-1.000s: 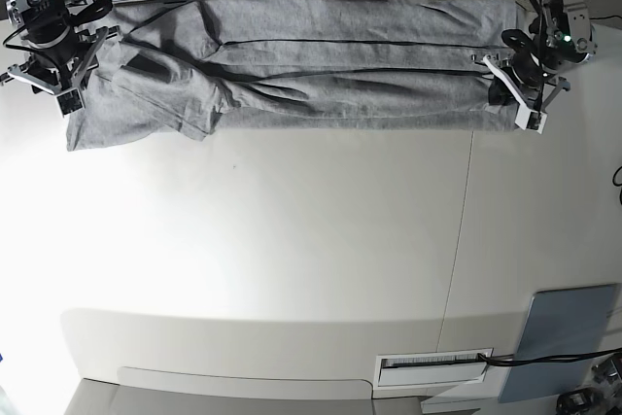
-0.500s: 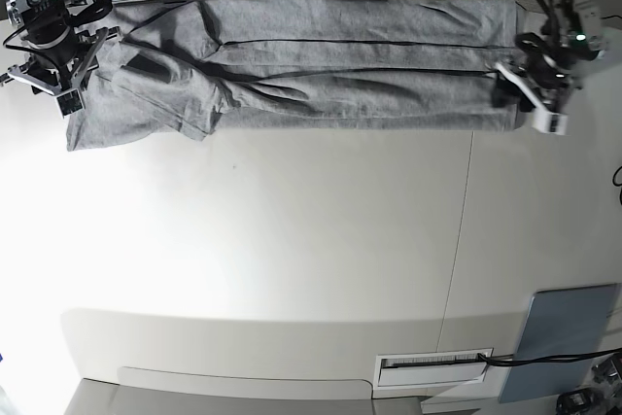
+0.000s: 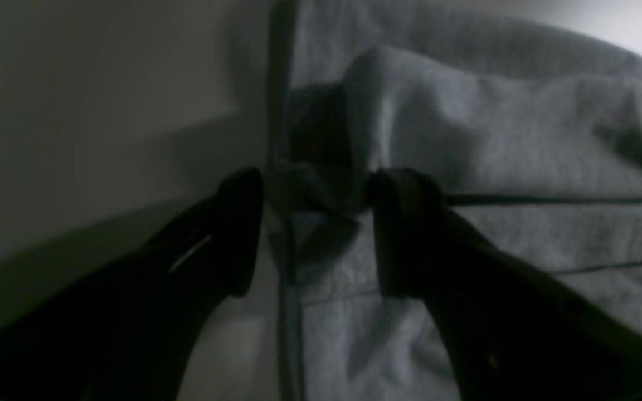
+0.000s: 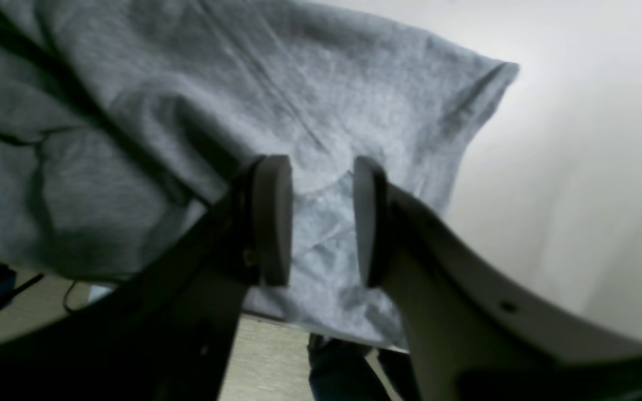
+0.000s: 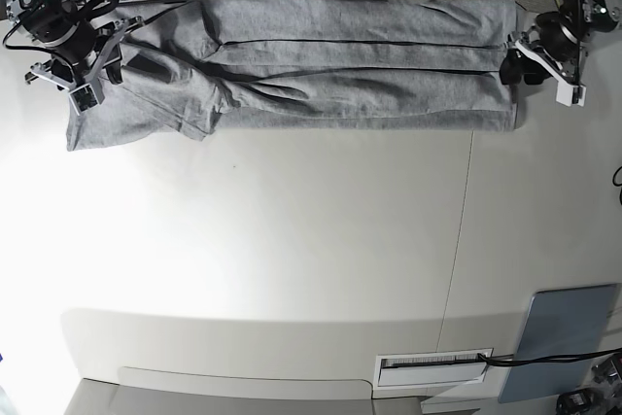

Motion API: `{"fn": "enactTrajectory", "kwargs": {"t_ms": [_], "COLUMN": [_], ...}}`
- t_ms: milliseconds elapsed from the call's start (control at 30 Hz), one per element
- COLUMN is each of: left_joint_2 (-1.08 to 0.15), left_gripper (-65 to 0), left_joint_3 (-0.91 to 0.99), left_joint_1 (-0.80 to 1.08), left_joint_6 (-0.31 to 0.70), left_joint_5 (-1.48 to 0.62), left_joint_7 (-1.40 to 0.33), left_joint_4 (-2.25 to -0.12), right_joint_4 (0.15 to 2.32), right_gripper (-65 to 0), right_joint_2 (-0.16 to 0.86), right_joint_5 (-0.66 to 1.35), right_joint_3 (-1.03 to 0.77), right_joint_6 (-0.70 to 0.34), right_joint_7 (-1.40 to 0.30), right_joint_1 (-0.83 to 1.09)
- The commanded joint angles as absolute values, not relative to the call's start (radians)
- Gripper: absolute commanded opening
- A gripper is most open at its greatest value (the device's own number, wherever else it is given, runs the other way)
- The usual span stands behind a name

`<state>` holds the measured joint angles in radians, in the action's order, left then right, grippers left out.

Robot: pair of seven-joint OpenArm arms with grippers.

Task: Fold the T-shirt properly
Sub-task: 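Grasp the end of the folded strip with the left gripper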

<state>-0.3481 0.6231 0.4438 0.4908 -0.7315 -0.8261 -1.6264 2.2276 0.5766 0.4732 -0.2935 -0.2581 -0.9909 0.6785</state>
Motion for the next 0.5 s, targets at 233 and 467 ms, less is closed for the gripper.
{"fn": "enactTrajectory", "kwargs": {"t_ms": [233, 467], "left_joint_2": [-0.365, -0.363], "left_gripper": [-32.3, -32.4], "left_joint_3": [0.629, 0.629], "left_joint_1": [0.446, 0.429], "left_joint_6": [0.534, 0.590], "left_joint_5": [-0.868, -0.941], "left_joint_7": [-0.792, -0.797], "left_joint_4": [-1.533, -1.454], "right_joint_4": [2.243, 2.243], "right_gripper": [-46.1, -46.1], "right_joint_2": [0.590, 0.590], "right_joint_5": [0.490, 0.490], "right_joint_3": [-0.300, -0.300], "right_joint_6": [-0.274, -0.274], "right_joint_7": [-0.974, -0.976], "right_joint_1": [0.679, 0.679]}}
